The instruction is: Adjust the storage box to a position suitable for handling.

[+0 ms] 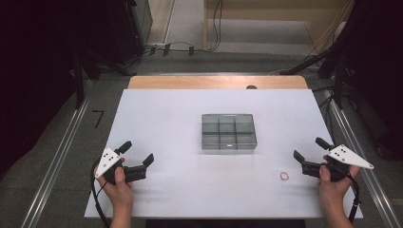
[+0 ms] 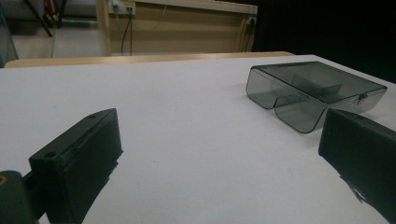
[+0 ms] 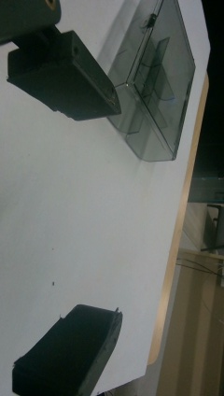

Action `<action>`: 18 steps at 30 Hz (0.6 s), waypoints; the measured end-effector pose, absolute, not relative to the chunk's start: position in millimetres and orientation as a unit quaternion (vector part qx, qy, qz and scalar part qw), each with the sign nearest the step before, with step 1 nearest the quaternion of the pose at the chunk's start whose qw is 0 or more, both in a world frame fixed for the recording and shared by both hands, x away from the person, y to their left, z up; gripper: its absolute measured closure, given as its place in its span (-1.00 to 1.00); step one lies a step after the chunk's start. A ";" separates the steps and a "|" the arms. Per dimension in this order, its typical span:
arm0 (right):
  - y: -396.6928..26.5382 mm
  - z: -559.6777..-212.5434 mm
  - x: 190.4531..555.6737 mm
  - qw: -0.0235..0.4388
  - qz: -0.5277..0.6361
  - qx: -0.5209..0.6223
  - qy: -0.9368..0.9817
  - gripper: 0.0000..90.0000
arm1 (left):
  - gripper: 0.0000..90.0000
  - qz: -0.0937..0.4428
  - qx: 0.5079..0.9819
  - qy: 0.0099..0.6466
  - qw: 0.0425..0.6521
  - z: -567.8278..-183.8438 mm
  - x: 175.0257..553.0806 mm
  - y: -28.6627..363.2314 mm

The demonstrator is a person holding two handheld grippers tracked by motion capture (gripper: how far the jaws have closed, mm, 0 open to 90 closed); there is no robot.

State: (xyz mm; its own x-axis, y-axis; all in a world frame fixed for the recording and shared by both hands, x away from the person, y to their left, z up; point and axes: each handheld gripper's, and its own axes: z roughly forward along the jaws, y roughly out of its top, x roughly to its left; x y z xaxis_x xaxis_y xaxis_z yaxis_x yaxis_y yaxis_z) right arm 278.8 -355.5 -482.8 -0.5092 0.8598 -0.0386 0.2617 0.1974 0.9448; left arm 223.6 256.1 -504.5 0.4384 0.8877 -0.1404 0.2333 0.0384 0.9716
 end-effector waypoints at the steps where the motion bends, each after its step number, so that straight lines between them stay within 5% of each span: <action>1: -353.6 -480.8 278.2 0.302 0.495 0.389 0.716 -0.96 | -1.00 0.289 0.630 0.445 0.567 -504.6 223.6 256.0; 18: -329.1 -466.3 291.4 0.287 0.480 0.397 0.728 -0.96 | -1.00 0.283 0.640 0.429 0.571 -505.6 222.2 253.6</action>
State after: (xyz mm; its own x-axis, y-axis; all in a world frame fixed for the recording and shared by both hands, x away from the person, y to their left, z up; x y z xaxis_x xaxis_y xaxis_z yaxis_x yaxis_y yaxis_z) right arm 291.4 -329.1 -466.3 -0.5191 0.8539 -0.0371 0.3028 0.2243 0.9263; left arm 222.2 253.6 -505.6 0.4720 0.8723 -0.1277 0.2256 0.0205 0.9740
